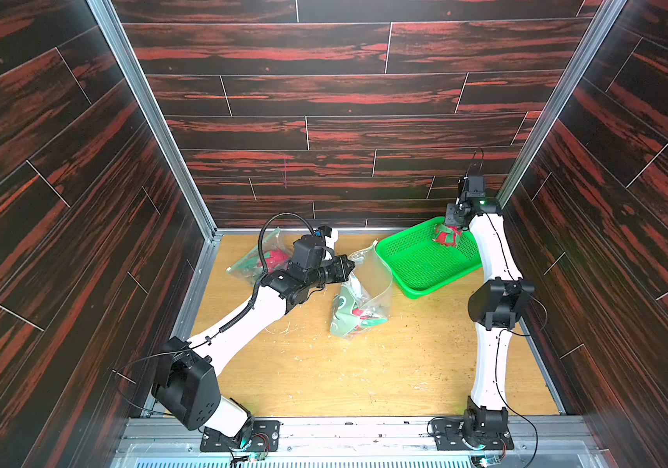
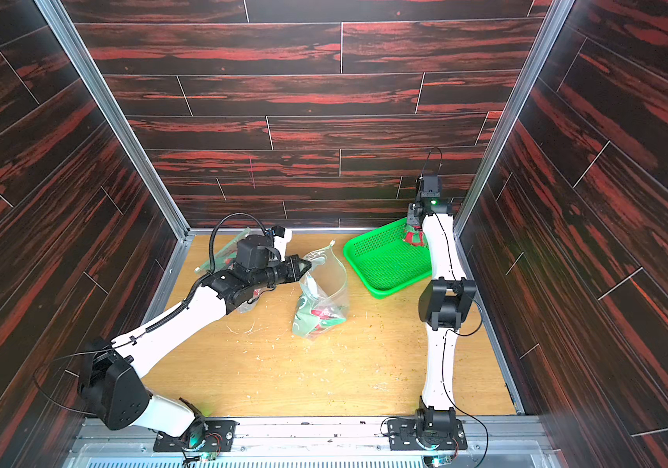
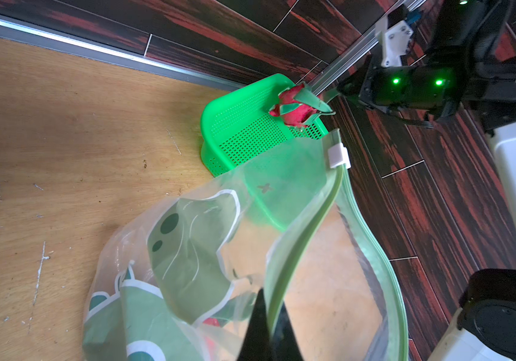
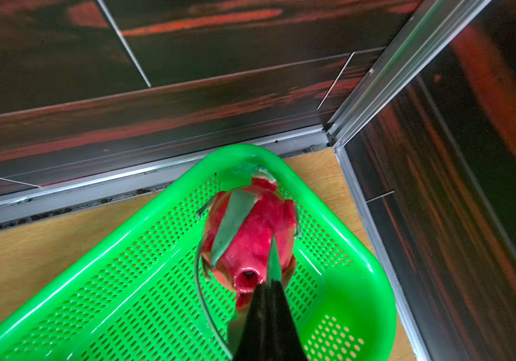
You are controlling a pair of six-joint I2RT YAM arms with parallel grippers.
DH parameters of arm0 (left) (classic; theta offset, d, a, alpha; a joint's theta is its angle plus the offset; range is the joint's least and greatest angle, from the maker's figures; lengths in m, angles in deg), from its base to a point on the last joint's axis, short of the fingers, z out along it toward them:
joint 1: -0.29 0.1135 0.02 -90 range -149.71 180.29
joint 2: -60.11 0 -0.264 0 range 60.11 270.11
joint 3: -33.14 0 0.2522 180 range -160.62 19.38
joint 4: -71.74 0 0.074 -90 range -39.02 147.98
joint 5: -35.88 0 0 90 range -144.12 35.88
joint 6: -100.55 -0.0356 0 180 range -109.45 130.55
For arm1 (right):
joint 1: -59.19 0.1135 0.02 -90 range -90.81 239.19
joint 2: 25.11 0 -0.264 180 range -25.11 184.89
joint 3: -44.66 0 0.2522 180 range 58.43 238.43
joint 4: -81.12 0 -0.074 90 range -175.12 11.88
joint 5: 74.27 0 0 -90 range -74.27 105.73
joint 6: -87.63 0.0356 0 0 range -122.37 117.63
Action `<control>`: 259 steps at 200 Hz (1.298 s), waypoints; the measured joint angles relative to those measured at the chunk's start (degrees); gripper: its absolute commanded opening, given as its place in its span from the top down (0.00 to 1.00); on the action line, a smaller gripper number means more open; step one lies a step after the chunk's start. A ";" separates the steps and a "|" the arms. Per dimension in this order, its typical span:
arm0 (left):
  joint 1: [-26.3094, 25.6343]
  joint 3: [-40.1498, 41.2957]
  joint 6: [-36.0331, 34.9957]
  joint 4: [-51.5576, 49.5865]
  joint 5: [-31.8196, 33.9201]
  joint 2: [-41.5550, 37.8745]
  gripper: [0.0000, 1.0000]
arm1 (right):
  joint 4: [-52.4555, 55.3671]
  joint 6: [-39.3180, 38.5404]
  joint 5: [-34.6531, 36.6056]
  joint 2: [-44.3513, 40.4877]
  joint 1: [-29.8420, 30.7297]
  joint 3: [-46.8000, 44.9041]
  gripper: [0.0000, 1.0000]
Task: Open the zip-top bag and take out the dragon fruit
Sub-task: Place the dragon fruit in the basket.
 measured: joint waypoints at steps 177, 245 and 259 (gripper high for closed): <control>0.00 0.00 0.17 0.02 -0.42 0.00 0.95 | -0.57 6.73 -11.80 3.69 -0.11 0.55 0.75; 0.00 0.00 0.61 0.02 -0.83 0.00 0.95 | 1.75 7.67 -18.16 0.70 0.31 0.55 0.65; 0.00 0.00 0.61 0.02 -0.83 0.00 0.95 | 2.40 7.87 -19.47 -1.27 0.33 0.55 0.65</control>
